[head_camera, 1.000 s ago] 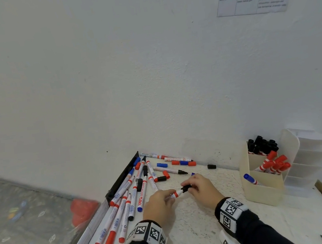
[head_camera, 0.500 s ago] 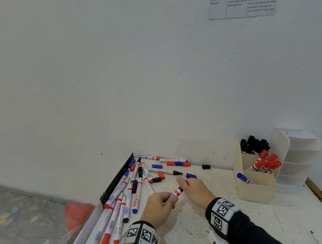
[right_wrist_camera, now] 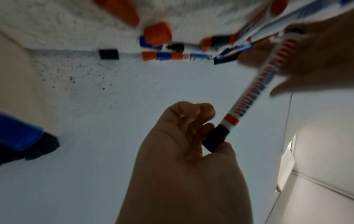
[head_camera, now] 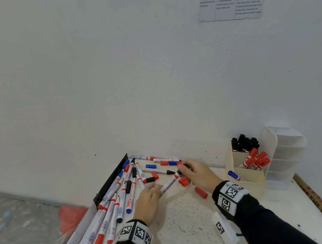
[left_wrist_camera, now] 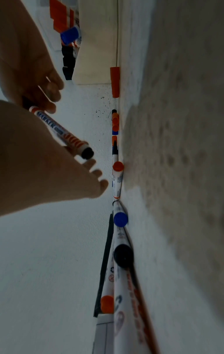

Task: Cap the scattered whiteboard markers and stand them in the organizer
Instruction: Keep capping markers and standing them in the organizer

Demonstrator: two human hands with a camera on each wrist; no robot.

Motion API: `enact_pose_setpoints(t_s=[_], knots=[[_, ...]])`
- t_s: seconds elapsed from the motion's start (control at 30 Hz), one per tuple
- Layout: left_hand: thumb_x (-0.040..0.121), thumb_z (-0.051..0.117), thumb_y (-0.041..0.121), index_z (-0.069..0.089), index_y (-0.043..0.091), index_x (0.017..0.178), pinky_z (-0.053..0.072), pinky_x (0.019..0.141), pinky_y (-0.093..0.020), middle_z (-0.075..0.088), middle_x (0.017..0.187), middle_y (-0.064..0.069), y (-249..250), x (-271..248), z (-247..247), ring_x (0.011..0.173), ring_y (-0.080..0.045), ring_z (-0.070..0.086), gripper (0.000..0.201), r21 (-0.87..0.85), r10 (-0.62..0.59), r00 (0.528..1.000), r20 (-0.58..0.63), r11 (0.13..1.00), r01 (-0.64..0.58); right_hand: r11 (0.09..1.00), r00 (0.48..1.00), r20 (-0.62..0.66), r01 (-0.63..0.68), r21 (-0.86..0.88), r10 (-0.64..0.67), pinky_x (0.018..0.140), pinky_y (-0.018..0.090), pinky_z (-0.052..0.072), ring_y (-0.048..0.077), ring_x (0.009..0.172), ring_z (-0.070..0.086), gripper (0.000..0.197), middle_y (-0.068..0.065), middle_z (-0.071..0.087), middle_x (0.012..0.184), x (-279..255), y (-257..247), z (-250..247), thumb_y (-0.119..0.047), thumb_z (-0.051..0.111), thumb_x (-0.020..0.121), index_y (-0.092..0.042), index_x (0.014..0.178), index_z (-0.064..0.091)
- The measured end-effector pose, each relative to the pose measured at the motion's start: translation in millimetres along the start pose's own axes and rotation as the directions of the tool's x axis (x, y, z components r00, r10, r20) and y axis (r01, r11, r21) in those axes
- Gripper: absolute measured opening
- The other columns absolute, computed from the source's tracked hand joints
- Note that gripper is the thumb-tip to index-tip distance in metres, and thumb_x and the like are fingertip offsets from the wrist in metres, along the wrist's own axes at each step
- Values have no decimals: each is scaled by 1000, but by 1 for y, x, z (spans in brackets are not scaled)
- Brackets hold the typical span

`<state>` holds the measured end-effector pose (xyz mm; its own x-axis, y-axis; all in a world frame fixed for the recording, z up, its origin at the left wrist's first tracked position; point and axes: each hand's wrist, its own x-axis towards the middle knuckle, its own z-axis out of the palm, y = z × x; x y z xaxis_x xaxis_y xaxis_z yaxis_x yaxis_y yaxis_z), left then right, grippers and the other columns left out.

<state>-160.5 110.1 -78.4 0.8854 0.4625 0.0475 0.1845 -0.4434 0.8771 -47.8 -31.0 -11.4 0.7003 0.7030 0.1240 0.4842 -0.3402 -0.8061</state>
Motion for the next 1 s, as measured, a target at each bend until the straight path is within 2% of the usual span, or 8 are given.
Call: enact_pose_setpoints(t_s=[0.07, 0.13, 0.23, 0.33, 0.47, 0.67, 0.9, 1.0], knots=[[100, 30, 34, 52, 22, 128, 27, 113, -35, 30, 150, -3, -9, 4, -1, 137, -17, 30, 37, 332, -32, 999, 33, 943, 20, 999, 990, -142, 14, 48, -7, 60, 22, 49, 15, 64, 60, 7, 0, 65, 85, 3, -2, -26, -24, 52, 93, -20, 92, 57], [99, 34, 32, 49, 19, 130, 21, 116, -39, 23, 153, -6, -16, 7, 0, 141, -20, 22, 37, 477, -97, 992, 82, 878, 47, 998, 962, -275, 19, 67, 0, 62, 18, 53, 10, 66, 62, 11, 5, 64, 90, 6, 0, -56, -15, 53, 92, -14, 102, 57], [96, 41, 29, 59, 17, 117, 34, 110, -35, 43, 141, -6, -21, 9, 3, 124, -18, 45, 30, 384, -109, 993, 54, 920, 80, 999, 882, -471, -15, 30, 28, 70, 18, 53, 13, 76, 63, 21, 8, 62, 97, 8, 8, -104, -12, 49, 94, -8, 114, 55], [91, 52, 27, 63, 19, 106, 46, 95, -27, 63, 110, -1, -20, 9, 1, 96, -10, 57, 21, 301, -132, 991, -35, 944, 136, 988, 758, -650, -134, -73, 55, 80, 31, 49, 22, 89, 60, 21, 10, 62, 99, 4, 21, -143, -12, 45, 95, -10, 113, 56], [89, 56, 30, 58, 20, 95, 48, 87, -25, 58, 99, 2, -18, 9, -1, 85, -9, 54, 12, 352, -187, 980, -69, 915, 200, 975, 664, -746, -197, -106, 53, 91, 42, 48, 31, 100, 57, 23, 19, 61, 104, 4, 34, -171, -3, 41, 93, -4, 111, 55], [88, 59, 21, 49, 18, 119, 44, 96, -26, 40, 126, -5, -9, 5, -7, 100, -14, 51, 33, 345, -286, 956, -62, 893, 289, 949, 716, -698, -216, -230, -6, 89, 44, 50, 25, 101, 58, 26, 10, 59, 101, 11, 38, -168, -2, 35, 94, -9, 110, 55], [88, 55, 8, 39, 14, 126, 43, 66, -18, 54, 107, -6, -6, 5, -3, 83, -13, 54, 42, 133, -274, 952, -139, 947, 292, 851, 825, -556, -362, -379, 104, 74, 20, 31, 31, 106, 54, 27, 17, 61, 114, 13, 26, -160, -9, 40, 97, -4, 118, 55], [85, 60, 6, 34, 16, 134, 54, 77, -28, 55, 109, -7, -3, 6, -1, 89, -16, 57, 57, 101, -249, 959, -133, 959, 263, 832, 857, -504, -357, -425, 110, 84, 25, 35, 31, 112, 52, 32, 18, 56, 123, 16, 28, -160, -9, 41, 96, -6, 126, 52]])
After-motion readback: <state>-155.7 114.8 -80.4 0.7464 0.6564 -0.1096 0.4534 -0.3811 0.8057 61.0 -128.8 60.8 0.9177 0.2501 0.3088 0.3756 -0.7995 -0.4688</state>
